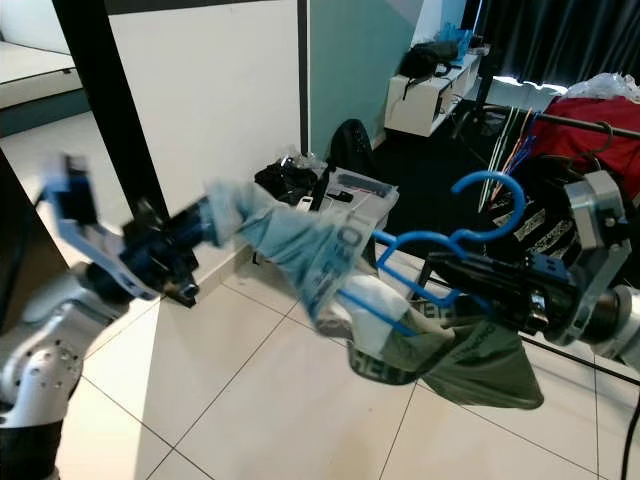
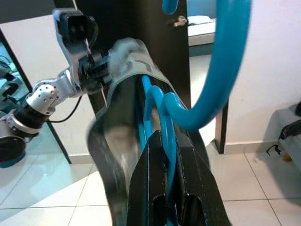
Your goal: Hang hanger
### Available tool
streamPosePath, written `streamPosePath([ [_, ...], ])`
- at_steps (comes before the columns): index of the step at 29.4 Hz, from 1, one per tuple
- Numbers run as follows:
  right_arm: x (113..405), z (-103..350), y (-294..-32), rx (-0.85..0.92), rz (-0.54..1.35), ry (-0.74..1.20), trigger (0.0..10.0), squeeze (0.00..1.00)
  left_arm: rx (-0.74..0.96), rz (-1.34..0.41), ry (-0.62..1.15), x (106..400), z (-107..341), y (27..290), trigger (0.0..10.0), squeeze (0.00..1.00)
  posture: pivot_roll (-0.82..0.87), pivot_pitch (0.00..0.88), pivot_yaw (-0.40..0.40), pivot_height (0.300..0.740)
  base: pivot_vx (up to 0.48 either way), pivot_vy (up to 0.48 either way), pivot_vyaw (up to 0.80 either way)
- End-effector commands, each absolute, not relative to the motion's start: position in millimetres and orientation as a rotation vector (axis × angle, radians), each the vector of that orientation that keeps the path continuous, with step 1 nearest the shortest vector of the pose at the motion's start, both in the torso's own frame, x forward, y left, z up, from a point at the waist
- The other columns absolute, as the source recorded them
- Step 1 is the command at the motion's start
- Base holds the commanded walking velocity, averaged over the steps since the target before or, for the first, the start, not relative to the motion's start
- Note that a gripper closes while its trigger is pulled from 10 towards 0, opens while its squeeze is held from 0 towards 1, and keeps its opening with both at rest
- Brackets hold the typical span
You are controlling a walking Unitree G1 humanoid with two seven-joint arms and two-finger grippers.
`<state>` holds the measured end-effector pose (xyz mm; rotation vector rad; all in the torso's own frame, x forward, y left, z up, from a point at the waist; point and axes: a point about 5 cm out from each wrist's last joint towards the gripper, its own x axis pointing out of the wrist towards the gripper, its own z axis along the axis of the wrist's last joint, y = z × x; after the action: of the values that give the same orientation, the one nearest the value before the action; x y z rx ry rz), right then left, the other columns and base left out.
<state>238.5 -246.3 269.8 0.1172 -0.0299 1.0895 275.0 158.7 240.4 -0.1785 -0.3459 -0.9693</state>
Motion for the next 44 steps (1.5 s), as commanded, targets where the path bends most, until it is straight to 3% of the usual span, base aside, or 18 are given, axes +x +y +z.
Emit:
streamPosePath([
  [1,239.6,277.4,-248.7,0.099,1.072,-0.083,0.0,0.00,-0.140,-1.004,-0.214,274.5,220.6,153.2,10.0,1.00,-0.08,0.000,-0.051,0.740,0.000,0.000,0.00],
  [7,239.7,280.2,-248.3,0.101,1.074,-0.097,0.0,0.00,-0.053,-1.029,-0.115,270.4,204.6,150.8,10.0,1.00,-0.08,0.000,-0.051,0.740,0.000,0.000,0.00],
  [14,241.4,265.6,-248.2,0.026,1.044,-0.002,0.0,0.00,0.084,-0.904,-0.025,281.2,187.9,167.1,10.0,1.00,-0.08,0.000,-0.051,0.740,0.000,0.000,0.00],
  [20,243.2,259.3,-249.0,-0.004,1.020,0.030,0.0,0.00,0.101,-0.848,-0.008,286.2,184.2,170.9,10.0,1.00,-0.08,0.000,-0.051,0.740,0.000,0.000,0.00],
  [21,248.6,249.2,-250.5,-0.041,0.959,0.074,0.0,0.00,0.131,-0.741,0.024,295.2,177.8,177.9,10.0,1.00,-0.09,0.000,-0.048,0.740,0.000,0.000,0.00],
  [22,248.6,249.2,-250.5,-0.041,0.959,0.074,0.0,0.00,0.131,-0.741,0.024,295.2,177.8,177.9,10.0,1.00,-0.09,0.000,-0.048,0.740,0.000,0.000,0.00],
  [23,260.9,234.3,-251.7,-0.050,0.817,0.110,9.8,0.00,0.143,-0.550,0.063,306.2,168.7,191.1,10.0,0.86,-0.09,0.000,-0.047,0.740,0.000,0.000,0.00],
  [24,260.9,234.3,-251.7,-0.050,0.817,0.110,9.8,0.00,0.143,-0.550,0.063,306.2,168.7,191.1,10.0,0.86,-0.09,0.000,-0.047,0.740,0.000,0.000,0.00],
  [25,271.8,219.4,-251.8,-0.053,0.684,0.154,10.0,0.00,0.131,-0.405,0.097,310.7,159.9,200.7,10.0,0.00,-0.09,0.000,-0.048,0.740,0.000,0.000,0.00],
  [27,288.7,188.4,-250.0,-0.026,0.424,0.214,10.0,0.00,0.072,-0.193,0.111,304.9,146.4,211.6,10.0,0.00,-0.09,0.000,-0.054,0.740,0.000,0.000,-0.37],
  [28,288.7,188.4,-250.0,-0.026,0.424,0.214,10.0,0.00,0.072,-0.193,0.111,304.9,146.4,211.6,10.0,0.00,-0.09,0.000,-0.054,0.740,0.000,0.000,-0.73],
  [31,294.1,161.0,-250.1,-0.004,0.184,0.235,10.0,0.00,-0.051,-0.056,0.119,284.2,134.1,215.2,10.0,0.00,-0.09,0.000,-0.059,0.740,0.000,0.000,-0.75],
  [34,293.2,155.0,-250.9,0.006,0.133,0.239,10.0,0.00,-0.090,-0.062,0.123,275.5,131.0,211.8,10.0,0.00,-0.08,0.000,-0.060,0.740,0.000,0.000,-0.76],
  [37,287.3,138.9,-249.6,-0.019,0.023,0.241,10.0,0.00,-0.102,-0.172,0.100,251.3,131.9,185.5,10.0,0.00,-0.07,0.000,-0.066,0.740,0.000,0.000,-0.76],
  [44,286.7,127.4,-240.9,-0.066,-0.059,0.235,10.0,0.00,-0.069,-0.175,0.049,262.1,136.2,170.4,10.0,0.00,-0.08,0.000,-0.073,0.740,0.000,0.000,-0.76],
])
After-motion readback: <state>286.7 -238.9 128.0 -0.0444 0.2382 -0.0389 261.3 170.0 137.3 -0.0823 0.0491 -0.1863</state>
